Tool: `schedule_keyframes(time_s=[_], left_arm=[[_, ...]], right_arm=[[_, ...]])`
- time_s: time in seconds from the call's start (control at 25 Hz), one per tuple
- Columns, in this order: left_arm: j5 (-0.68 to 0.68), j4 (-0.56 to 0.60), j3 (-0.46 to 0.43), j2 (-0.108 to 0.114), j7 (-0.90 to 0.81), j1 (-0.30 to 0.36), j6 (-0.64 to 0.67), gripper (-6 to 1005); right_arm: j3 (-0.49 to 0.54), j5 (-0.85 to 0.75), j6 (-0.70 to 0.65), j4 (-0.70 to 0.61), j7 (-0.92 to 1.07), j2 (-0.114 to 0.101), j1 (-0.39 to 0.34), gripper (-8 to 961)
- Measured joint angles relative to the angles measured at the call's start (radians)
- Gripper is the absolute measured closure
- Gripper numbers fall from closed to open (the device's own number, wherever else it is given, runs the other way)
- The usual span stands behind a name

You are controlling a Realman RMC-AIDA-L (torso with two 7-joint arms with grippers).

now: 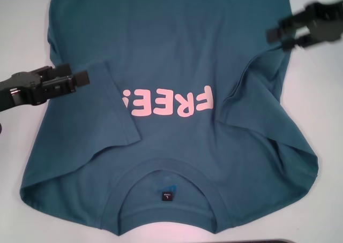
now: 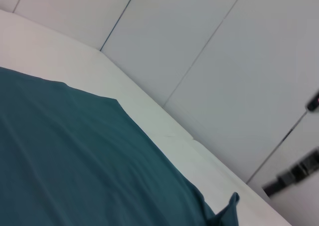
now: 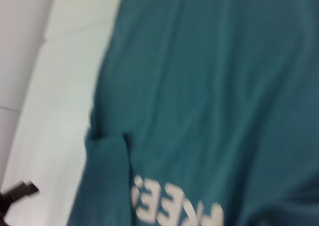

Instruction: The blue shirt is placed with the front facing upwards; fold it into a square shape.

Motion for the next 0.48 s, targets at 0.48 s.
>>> schedule_keyframes(time_s=[0.48], left_arm=[[-0.002,-0.002,-0.007,0.002,-0.005,-0.014,-0.012,139]], right_arm=[[-0.029,-0.083,0.287,0.155,0.007,0.052,-0.005,338]])
